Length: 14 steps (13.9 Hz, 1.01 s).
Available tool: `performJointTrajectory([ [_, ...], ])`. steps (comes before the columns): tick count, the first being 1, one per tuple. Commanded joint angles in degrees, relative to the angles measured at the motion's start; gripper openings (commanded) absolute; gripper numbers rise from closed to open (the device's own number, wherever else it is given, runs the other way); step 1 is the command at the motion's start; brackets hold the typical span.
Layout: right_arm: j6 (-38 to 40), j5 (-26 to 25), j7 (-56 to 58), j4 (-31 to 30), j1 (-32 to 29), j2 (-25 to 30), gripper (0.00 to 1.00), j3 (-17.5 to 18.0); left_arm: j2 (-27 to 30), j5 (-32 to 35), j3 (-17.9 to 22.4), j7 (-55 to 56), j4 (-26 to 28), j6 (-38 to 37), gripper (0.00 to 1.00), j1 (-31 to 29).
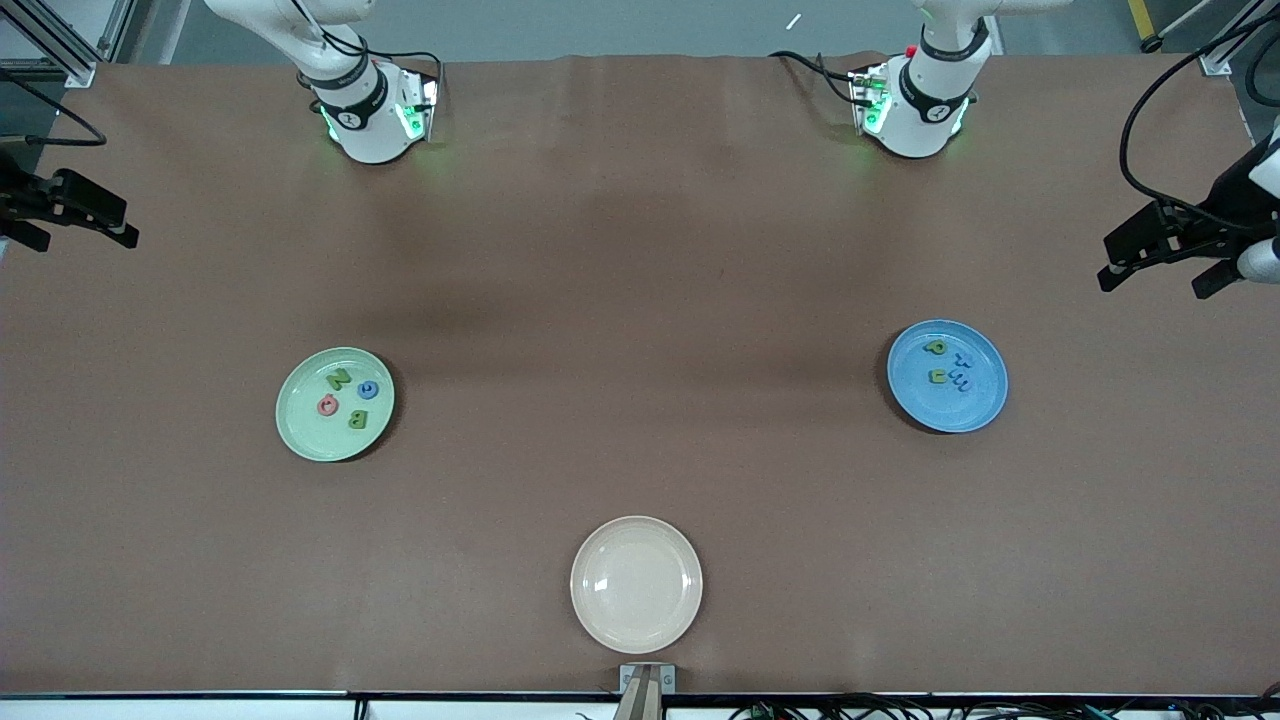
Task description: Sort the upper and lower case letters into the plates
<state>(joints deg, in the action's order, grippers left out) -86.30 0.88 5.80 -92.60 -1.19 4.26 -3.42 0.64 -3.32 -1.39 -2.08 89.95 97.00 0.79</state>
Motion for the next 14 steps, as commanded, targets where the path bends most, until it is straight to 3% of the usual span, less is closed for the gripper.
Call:
performJointTrajectory([
  [1,0.6,0.18,0.44,-0.48,-0.57,0.4,1.0,0.08,-0.9,0.51,-0.1,0.58,-1.88,-1.38,1.0,0.0],
  [14,0.6,0.18,0.44,-0.83,-0.57,0.49,1.0,-0.01,-0.81,0.51,-0.1,0.05,-1.79,-1.38,1.0,-0.26],
])
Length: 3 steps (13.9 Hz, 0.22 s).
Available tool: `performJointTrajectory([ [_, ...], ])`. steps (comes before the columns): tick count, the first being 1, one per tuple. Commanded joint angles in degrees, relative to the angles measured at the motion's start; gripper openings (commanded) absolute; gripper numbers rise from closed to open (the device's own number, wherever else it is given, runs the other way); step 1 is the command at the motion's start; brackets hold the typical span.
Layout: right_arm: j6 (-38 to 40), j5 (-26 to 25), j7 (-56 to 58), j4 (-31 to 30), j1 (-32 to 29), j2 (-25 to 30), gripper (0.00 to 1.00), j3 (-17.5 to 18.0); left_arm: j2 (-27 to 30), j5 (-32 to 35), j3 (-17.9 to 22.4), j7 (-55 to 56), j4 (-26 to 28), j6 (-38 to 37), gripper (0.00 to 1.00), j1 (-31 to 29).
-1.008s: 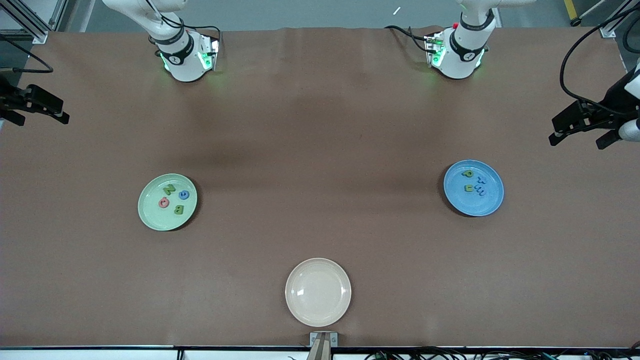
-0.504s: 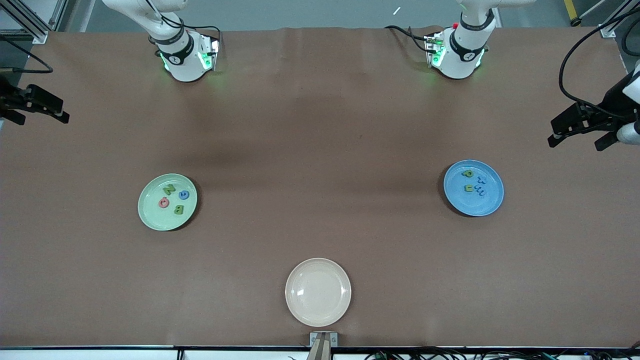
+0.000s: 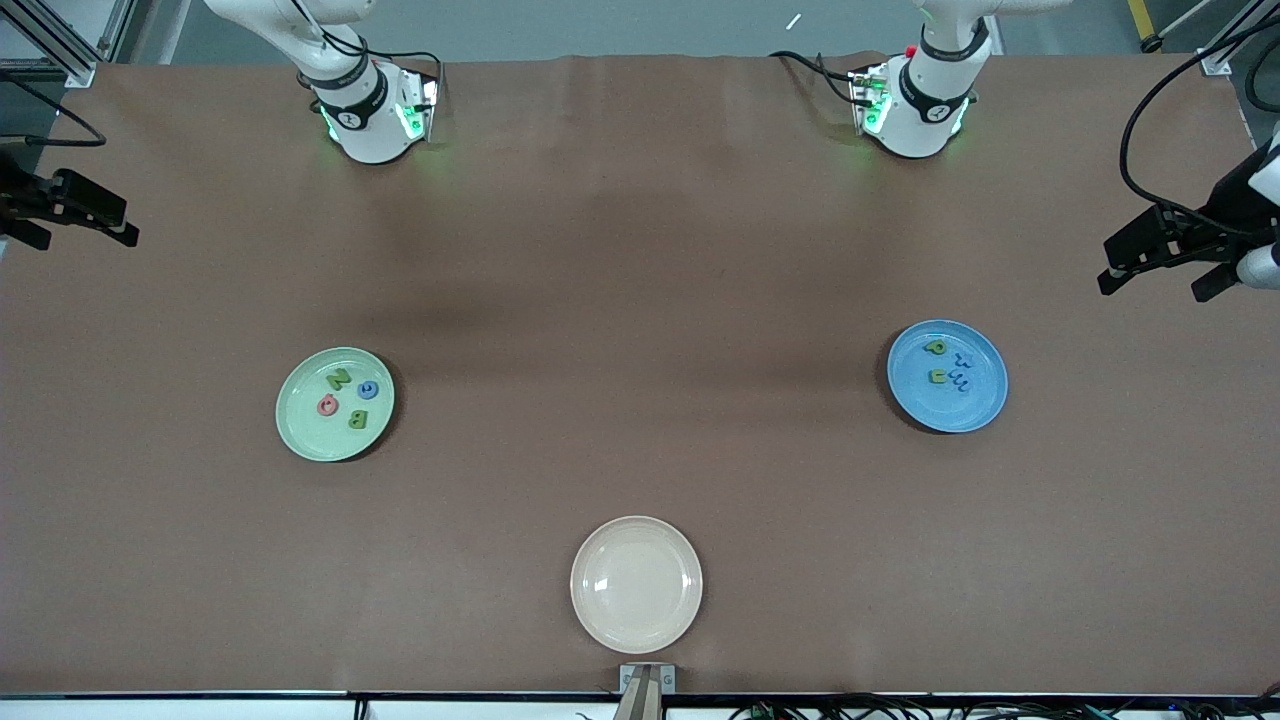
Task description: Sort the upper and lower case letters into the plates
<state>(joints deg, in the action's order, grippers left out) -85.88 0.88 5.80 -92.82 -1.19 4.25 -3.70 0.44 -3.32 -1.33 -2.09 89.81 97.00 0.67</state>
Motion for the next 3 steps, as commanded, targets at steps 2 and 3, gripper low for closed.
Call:
performJointTrajectory([
  [2,0.19,0.18,0.45,-0.61,-0.57,0.49,1.0,0.28,-0.62,0.51,-0.16,0.16,-1.66,-1.38,1.0,-0.14],
  [3,0.19,0.18,0.45,-0.61,-0.57,0.49,1.0,0.28,-0.62,0.51,-0.16,0.16,-1.66,-1.38,1.0,-0.14],
])
